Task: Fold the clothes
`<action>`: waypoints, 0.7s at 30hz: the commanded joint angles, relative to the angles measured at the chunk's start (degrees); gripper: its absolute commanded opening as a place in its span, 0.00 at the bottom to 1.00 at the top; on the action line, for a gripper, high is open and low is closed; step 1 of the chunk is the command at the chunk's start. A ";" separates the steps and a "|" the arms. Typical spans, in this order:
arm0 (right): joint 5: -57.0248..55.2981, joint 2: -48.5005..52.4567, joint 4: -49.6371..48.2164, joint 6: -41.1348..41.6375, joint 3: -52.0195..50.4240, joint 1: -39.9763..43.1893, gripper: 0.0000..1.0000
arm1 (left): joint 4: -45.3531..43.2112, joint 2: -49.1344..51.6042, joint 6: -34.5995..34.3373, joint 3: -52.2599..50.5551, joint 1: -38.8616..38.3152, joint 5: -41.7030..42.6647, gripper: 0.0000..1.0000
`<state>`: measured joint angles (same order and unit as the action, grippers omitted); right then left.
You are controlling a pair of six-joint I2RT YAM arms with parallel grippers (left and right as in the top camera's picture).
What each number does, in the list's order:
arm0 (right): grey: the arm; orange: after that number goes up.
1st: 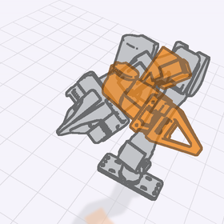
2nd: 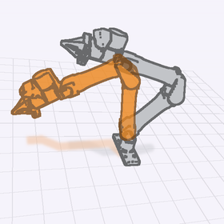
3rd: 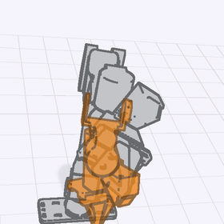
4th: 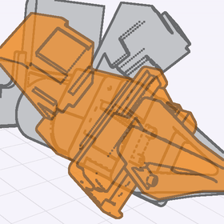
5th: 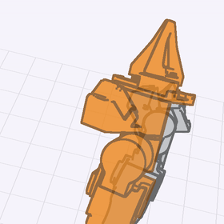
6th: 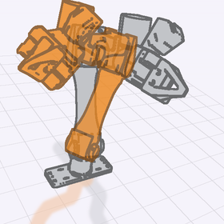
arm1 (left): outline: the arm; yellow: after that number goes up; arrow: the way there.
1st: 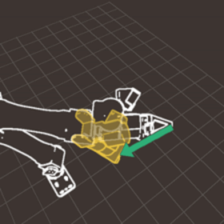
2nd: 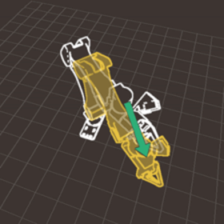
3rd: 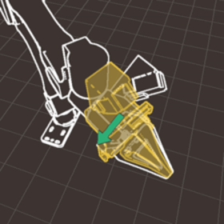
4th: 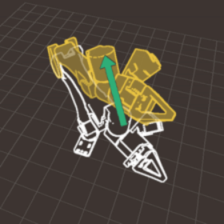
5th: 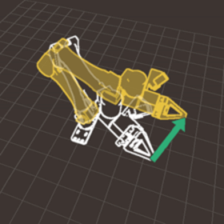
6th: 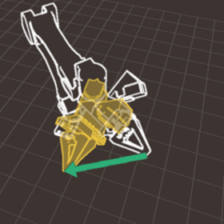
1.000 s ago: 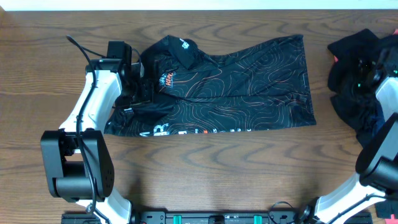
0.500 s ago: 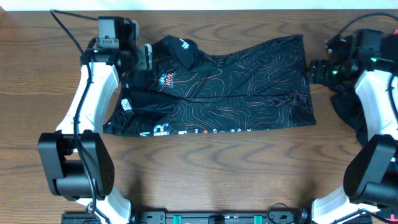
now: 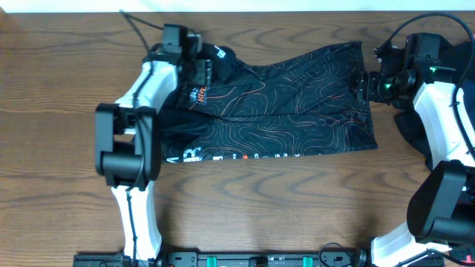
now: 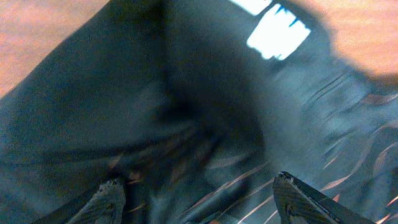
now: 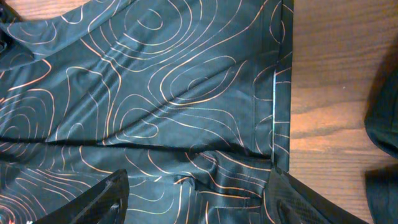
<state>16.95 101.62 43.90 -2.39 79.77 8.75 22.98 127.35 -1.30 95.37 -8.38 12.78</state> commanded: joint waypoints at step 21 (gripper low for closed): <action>-0.44 0.13 2.10 -0.90 0.31 -0.90 0.70 | -3.50 5.77 -12.63 5.35 -4.46 -0.37 0.72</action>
<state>16.73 101.62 45.74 -2.39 79.77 8.75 19.86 133.10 -12.34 100.31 -12.91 12.93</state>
